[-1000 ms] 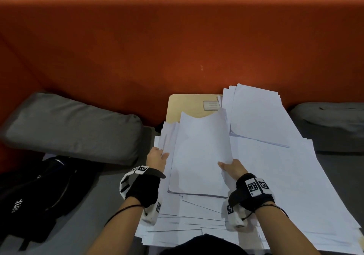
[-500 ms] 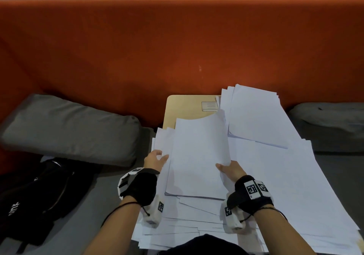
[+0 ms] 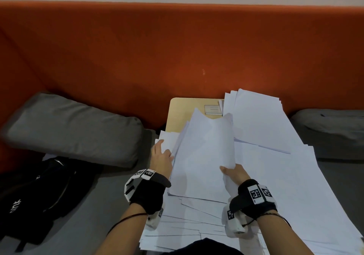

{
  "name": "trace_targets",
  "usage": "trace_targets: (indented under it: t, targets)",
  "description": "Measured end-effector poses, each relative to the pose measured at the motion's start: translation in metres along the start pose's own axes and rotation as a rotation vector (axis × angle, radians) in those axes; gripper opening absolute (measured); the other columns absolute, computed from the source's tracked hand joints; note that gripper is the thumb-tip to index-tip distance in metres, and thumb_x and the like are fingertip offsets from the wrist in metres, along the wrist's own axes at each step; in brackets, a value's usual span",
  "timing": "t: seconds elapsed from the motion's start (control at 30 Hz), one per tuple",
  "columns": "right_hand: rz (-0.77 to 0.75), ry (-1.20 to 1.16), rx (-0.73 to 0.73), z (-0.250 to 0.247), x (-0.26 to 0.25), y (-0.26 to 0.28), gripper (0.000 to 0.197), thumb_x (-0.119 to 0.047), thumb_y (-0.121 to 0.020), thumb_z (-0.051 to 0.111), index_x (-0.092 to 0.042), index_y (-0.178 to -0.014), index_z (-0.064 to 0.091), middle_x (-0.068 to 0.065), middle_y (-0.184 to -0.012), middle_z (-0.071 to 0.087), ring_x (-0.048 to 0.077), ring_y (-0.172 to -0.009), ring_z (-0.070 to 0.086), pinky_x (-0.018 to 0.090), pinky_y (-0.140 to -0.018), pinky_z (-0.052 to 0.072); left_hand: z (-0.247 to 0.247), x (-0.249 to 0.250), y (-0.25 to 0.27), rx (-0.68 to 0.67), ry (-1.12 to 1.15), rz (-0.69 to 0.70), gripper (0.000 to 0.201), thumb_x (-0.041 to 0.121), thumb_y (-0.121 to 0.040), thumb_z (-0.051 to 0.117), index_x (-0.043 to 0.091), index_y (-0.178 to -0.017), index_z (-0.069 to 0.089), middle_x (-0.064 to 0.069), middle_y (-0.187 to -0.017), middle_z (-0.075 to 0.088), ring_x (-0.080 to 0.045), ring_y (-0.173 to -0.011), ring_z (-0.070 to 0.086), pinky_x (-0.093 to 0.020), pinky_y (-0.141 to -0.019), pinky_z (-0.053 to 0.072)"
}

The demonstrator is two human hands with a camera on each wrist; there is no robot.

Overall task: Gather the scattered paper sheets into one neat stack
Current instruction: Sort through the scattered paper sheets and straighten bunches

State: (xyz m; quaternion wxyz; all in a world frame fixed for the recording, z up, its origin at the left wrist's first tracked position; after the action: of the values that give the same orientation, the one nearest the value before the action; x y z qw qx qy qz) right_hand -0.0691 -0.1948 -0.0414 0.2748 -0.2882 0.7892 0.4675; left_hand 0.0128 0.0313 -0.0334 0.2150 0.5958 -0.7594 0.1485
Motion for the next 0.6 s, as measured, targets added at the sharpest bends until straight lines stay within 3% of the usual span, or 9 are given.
trace_targets:
  t: [0.03, 0.13, 0.27, 0.37, 0.47, 0.53, 0.6]
  targets:
    - [-0.003, -0.026, 0.005, -0.003, 0.000, 0.002, 0.042, -0.019, -0.092, 0.056, 0.009, -0.122, 0.051, 0.015, -0.099, 0.055, 0.026, -0.091, 0.051, 0.031, -0.078, 0.038, -0.002, 0.001, 0.000, -0.011, 0.065, -0.066, 0.012, -0.001, -0.090, 0.052, -0.002, -0.100, 0.059, -0.022, -0.123, 0.055, -0.036, -0.120, 0.049, -0.036, -0.095, 0.043]
    - [-0.021, -0.079, 0.044, -0.016, -0.003, 0.005, 0.042, -0.019, -0.092, 0.056, 0.009, -0.123, 0.050, 0.017, -0.101, 0.056, 0.026, -0.091, 0.051, 0.031, -0.078, 0.038, -0.020, -0.002, -0.001, 0.160, 0.220, -0.101, 0.012, 0.001, -0.094, 0.042, 0.004, -0.083, 0.045, -0.033, -0.095, 0.060, -0.043, -0.090, 0.060, -0.032, -0.068, 0.039]
    - [-0.029, -0.069, 0.090, -0.030, -0.001, 0.005, 0.041, -0.017, -0.092, 0.056, 0.008, -0.124, 0.050, 0.023, -0.113, 0.059, 0.028, -0.093, 0.053, 0.032, -0.080, 0.039, -0.057, 0.004, -0.001, 0.426, 0.453, -0.095, 0.013, 0.000, -0.094, 0.043, -0.008, -0.088, 0.051, -0.036, -0.086, 0.059, -0.043, -0.076, 0.057, -0.021, -0.060, 0.023]
    - [0.024, -0.045, 0.100, -0.031, 0.009, 0.002, 0.043, -0.015, -0.092, 0.056, 0.009, -0.127, 0.048, 0.026, -0.124, 0.056, 0.037, -0.111, 0.054, 0.034, -0.087, 0.039, -0.079, 0.002, -0.005, 0.603, 0.482, -0.052, 0.020, 0.003, -0.095, 0.043, -0.014, -0.093, 0.053, -0.024, -0.068, 0.050, -0.033, -0.061, 0.045, -0.023, -0.057, 0.022]
    - [0.020, -0.133, 0.146, -0.033, 0.012, 0.001, 0.044, -0.014, -0.092, 0.055, 0.010, -0.128, 0.046, 0.026, -0.126, 0.055, 0.038, -0.116, 0.052, 0.034, -0.089, 0.039, -0.092, 0.000, -0.008, 0.682, 0.512, 0.005, 0.021, 0.003, -0.096, 0.041, -0.015, -0.095, 0.054, -0.012, -0.071, 0.048, -0.023, -0.064, 0.042, -0.022, -0.056, 0.022]
    - [-0.033, -0.268, 0.186, -0.036, 0.008, 0.001, 0.044, -0.018, -0.092, 0.055, 0.005, -0.129, 0.048, 0.021, -0.126, 0.056, 0.036, -0.116, 0.053, 0.035, -0.095, 0.041, -0.095, -0.004, -0.011, 0.659, 0.538, -0.017, 0.019, 0.001, -0.096, 0.041, -0.013, -0.098, 0.054, -0.013, -0.076, 0.052, -0.023, -0.068, 0.044, -0.022, -0.058, 0.023]
    - [-0.101, -0.406, 0.199, -0.039, -0.001, 0.001, 0.043, -0.021, -0.091, 0.057, 0.000, -0.129, 0.050, 0.015, -0.126, 0.058, 0.032, -0.118, 0.054, 0.042, -0.105, 0.040, -0.087, -0.018, -0.020, 0.589, 0.608, -0.089, 0.016, -0.003, -0.094, 0.042, -0.009, -0.101, 0.054, -0.019, -0.087, 0.061, -0.028, -0.075, 0.050, -0.022, -0.063, 0.029]
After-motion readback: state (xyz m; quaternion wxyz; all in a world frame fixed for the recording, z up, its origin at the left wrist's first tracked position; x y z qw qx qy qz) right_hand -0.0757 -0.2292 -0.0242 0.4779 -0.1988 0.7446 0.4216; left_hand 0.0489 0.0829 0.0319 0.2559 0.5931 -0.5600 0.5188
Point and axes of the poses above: each hand's wrist, its own y-axis away from the middle knuckle, its own z-axis out of the palm, x = y × z, the point moved 1 cm from there along -y, towards the middle knuckle
